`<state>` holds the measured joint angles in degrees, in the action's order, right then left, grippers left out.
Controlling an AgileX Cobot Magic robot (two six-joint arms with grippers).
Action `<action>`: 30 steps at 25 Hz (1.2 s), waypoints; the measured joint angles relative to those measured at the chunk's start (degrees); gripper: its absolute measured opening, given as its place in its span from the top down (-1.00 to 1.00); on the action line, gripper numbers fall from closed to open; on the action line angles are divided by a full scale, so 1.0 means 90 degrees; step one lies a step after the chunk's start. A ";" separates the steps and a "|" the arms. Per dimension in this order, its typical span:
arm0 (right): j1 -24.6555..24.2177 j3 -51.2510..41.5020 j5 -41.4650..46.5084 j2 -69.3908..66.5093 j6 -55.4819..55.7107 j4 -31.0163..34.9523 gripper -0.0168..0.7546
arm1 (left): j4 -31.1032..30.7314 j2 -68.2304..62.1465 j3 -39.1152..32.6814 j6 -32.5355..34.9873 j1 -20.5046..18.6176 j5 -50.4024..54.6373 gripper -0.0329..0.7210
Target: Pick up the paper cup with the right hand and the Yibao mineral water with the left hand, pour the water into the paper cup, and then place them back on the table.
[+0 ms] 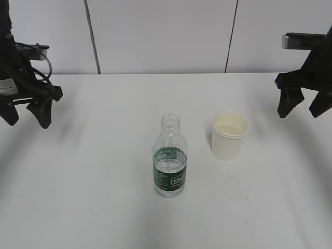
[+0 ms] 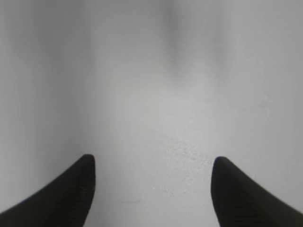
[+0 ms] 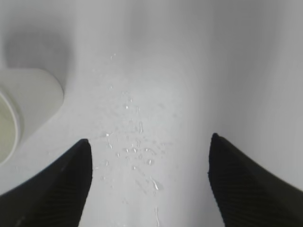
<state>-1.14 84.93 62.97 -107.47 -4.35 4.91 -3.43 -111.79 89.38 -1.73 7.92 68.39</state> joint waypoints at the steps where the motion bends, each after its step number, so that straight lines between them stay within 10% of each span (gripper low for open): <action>1: 0.0000 0.0055 0.0218 0.0000 0.0000 0.0000 -0.58 | 0.0000 0.0000 0.0000 0.0000 0.0000 0.0078 -0.33; 17: 0.0000 0.0163 0.0749 0.0215 -0.0096 -0.0186 -0.58 | 0.0381 0.0537 -0.0158 0.0057 -0.0008 0.0143 -0.33; 30: 0.0000 -0.2431 0.0789 0.3163 -0.0147 -0.0186 -0.58 | 0.0504 0.2649 -0.3169 0.0071 -0.0008 0.0140 -0.33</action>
<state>-1.14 63.05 70.07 -79.00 -5.68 3.23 1.11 -87.94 60.86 -1.10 7.86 69.64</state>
